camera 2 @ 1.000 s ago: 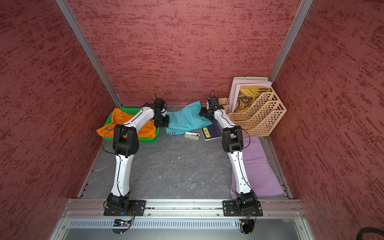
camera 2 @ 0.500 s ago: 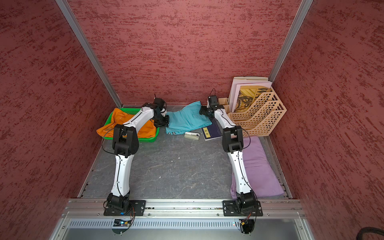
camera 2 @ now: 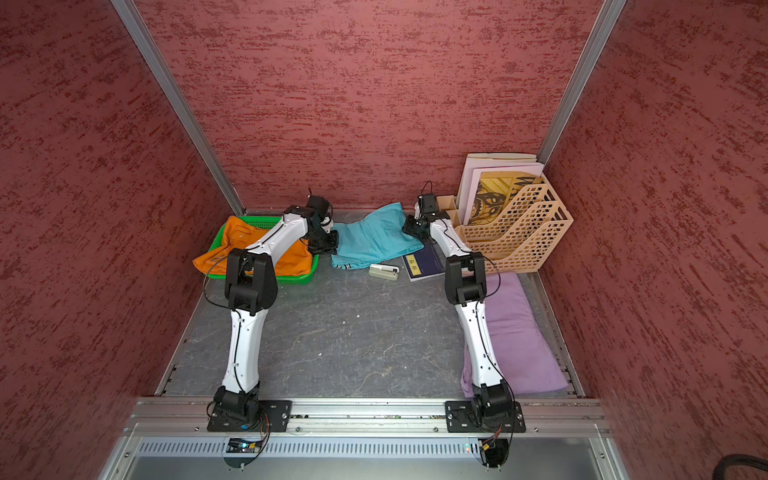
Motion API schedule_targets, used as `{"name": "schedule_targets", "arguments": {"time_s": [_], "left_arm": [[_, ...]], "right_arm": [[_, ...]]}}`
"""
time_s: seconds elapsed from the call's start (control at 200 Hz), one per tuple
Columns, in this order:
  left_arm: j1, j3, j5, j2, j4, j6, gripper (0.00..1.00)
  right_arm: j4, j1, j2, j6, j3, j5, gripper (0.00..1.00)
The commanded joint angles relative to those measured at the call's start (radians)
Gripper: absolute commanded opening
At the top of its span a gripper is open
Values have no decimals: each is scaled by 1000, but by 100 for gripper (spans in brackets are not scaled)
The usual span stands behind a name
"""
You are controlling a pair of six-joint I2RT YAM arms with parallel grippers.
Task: Put the folded long pants in the basket
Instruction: Pick up the long pant at the center of the board, then adjust the basket at the center of the board.
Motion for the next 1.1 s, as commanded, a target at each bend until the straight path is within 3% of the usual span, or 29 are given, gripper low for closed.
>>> {"name": "schedule_targets", "arguments": {"time_s": [0.0,0.065,0.336,0.626,0.947,1.097], "left_arm": [[23,-19,-6,-30,10,10,0],[22,-21,-6,-35,21,9,0],[24,2,47,-132,46,-27,0],[42,146,75,-215,-91,-18,0],[240,150,185,-341,-157,28,0],[345,120,174,-387,-150,51,0]], "right_arm": [[-13,5,5,17,16,-50,7],[2,5,-15,20,14,-57,0],[15,6,-164,14,-6,-43,0],[67,11,-401,104,-181,-77,0],[277,124,-627,284,-463,-97,0],[350,235,-675,306,-493,-15,0]]}}
